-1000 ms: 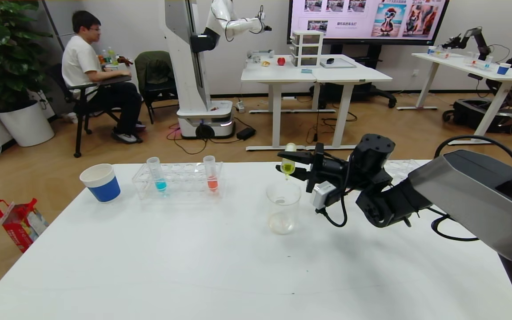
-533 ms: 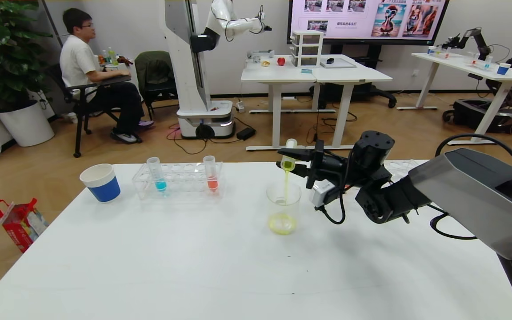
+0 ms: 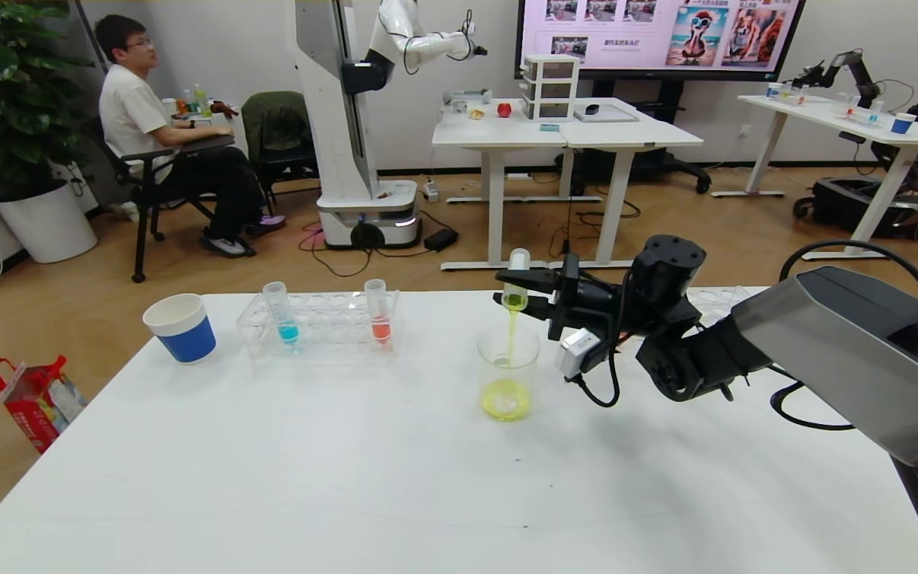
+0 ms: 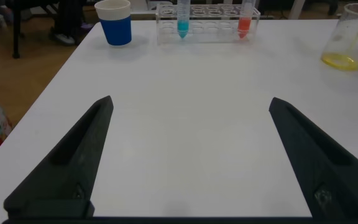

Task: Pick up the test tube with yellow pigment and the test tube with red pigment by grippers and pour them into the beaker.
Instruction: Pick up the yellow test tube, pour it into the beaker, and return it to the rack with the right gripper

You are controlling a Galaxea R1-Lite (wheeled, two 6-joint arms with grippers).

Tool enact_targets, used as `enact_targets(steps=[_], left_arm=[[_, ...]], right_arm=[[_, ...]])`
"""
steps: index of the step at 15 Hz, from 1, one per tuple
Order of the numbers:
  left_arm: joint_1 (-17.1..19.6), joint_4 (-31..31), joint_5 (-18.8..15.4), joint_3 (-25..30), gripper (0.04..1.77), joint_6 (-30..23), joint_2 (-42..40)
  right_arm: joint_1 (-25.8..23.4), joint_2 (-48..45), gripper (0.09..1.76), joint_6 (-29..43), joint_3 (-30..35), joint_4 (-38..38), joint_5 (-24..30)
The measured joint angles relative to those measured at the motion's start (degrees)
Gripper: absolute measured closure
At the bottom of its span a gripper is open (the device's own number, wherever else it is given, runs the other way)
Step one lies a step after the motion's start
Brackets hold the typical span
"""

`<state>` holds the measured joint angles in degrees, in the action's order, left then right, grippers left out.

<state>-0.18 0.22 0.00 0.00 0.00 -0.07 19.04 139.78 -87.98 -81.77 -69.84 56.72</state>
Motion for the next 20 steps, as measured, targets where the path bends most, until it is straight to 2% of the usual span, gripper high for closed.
enact_targets(steps=[7,14,17,20], left_arm=[[0.0,0.0,0.0,0.0,0.06,0.0,0.0],[0.0,0.0,0.0,0.0,0.06,0.0,0.0],[0.0,0.0,0.0,0.0,0.06,0.0,0.0],[0.0,0.0,0.0,0.0,0.06,0.0,0.0]], right_arm=[[-0.1,0.1,1.35,-6.4,0.2,0.0,1.5],[-0.4,0.2,1.35,-7.9,0.6,0.0,1.6],[0.5,-0.6,1.35,-0.9,1.0,1.1,1.7],[0.3,-4.1,1.35,12.9,1.2,0.9,0.7]])
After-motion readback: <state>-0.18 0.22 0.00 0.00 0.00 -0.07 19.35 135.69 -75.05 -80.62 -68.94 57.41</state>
